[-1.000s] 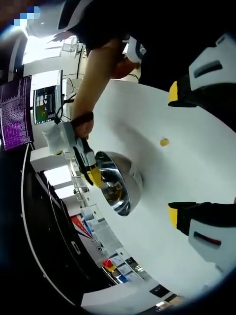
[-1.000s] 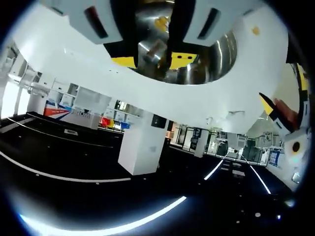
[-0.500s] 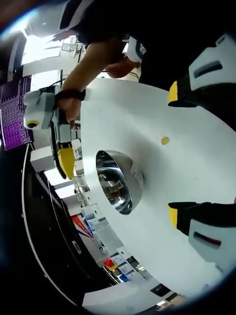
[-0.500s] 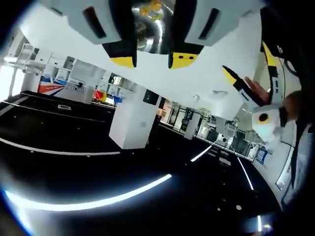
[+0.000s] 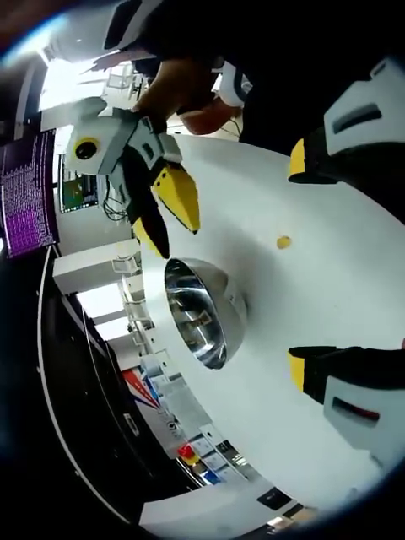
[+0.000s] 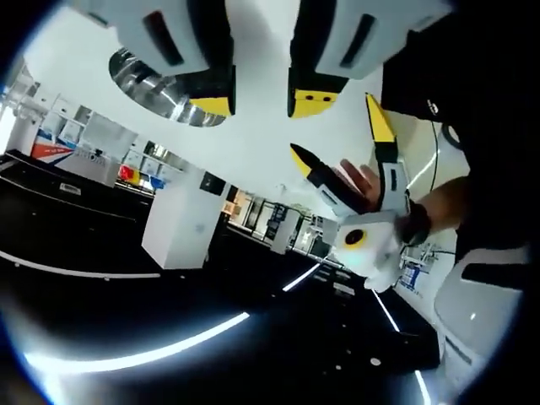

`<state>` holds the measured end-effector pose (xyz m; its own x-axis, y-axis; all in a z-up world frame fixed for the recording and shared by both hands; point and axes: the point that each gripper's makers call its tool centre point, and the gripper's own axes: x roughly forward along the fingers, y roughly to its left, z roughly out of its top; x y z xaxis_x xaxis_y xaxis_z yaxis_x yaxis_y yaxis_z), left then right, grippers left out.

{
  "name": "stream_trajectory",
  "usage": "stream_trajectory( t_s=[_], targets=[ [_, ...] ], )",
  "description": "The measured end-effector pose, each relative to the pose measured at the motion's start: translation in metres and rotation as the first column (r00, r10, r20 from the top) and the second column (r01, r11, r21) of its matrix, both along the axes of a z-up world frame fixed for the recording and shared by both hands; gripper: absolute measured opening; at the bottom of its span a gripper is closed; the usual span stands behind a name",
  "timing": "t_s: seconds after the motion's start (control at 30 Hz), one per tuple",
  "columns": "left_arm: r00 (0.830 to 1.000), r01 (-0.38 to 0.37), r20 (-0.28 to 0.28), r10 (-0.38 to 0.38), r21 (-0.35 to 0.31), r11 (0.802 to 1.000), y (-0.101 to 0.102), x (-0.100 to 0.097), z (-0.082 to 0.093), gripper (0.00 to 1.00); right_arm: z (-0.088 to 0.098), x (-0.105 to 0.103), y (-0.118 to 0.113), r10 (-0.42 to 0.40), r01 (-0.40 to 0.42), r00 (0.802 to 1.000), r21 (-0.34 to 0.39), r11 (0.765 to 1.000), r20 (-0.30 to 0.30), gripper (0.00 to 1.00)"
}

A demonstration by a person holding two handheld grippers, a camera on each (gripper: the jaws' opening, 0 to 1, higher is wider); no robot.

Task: Pick up the QQ candy scattered on the table and place it into the stainless steel bowl on the table

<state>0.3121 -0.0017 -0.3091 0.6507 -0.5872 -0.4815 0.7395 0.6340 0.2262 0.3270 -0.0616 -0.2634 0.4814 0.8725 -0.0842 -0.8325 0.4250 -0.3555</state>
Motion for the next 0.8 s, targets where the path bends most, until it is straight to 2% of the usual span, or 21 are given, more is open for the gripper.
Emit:
stream_trajectory(
  t_s=[0.17,0.53,0.8],
  targets=[
    [1.0,0.001,-0.006,-0.001,0.001,1.0,0.0,-0.001,-0.002,0.78,-0.014,0.003,0.003,-0.006,0.005,1.0,-0.041,0.999,-0.018,0.23],
    [1.0,-0.011,0.0,0.011,-0.001,1.0,0.004,0.0,0.0,0.78,-0.028,0.003,0.008,0.002,-0.006,0.998,-0.053,0.999,-0.069,0.22],
    [1.0,-0.007,-0.002,0.007,0.001,1.0,0.002,-0.002,-0.002,0.78,-0.059,0.006,0.011,-0.005,-0.006,0.99,-0.081,0.997,-0.138,0.22]
  ],
)
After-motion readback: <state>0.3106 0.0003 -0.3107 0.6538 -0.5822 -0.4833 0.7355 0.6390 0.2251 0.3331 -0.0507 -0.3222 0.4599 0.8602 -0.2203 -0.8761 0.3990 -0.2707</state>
